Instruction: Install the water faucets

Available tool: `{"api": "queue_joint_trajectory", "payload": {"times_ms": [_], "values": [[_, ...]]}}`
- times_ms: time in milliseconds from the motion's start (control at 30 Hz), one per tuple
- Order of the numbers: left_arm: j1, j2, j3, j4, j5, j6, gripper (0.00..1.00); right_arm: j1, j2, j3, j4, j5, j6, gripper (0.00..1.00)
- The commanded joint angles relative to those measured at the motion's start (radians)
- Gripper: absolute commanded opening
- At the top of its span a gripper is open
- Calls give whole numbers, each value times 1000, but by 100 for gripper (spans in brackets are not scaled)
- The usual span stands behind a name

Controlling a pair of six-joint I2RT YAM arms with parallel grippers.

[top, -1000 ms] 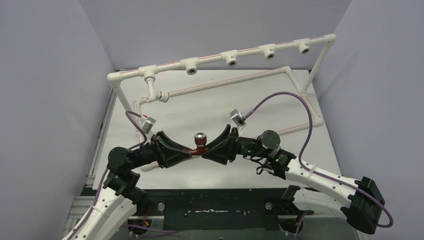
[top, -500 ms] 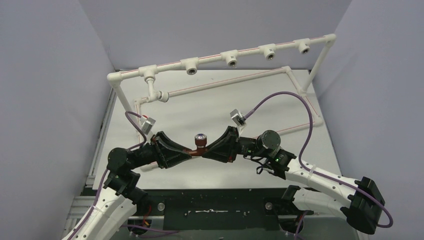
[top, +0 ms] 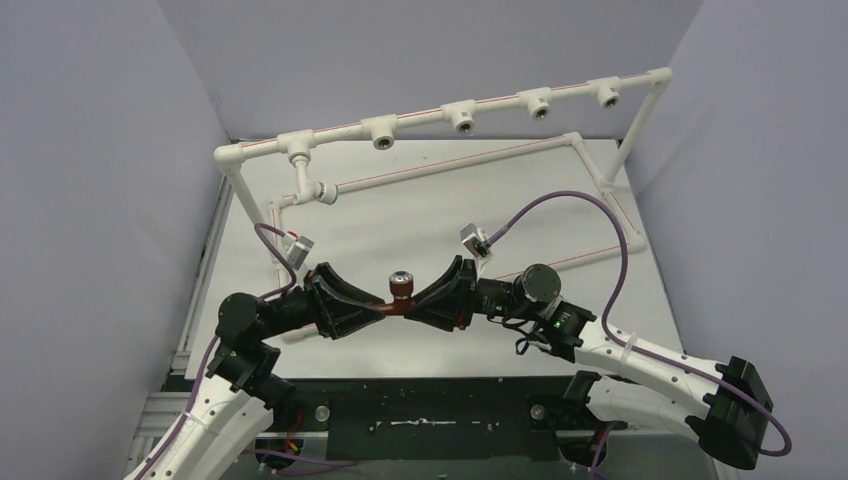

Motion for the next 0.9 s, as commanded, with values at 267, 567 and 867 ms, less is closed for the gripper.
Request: {"api": "queue_joint_trajectory", "payload": {"times_ms": [267,567,867], "values": [[-3,8,260,-463,-158,314,78,16,-158,112,-281,161,-155,0],[-3,70,504,-652,-236,475,84,13,-313,193,-585,377,-254,0],[-3,269,785,-708,-315,547,84,13,-382,213,-696,506,-254,0]]}}
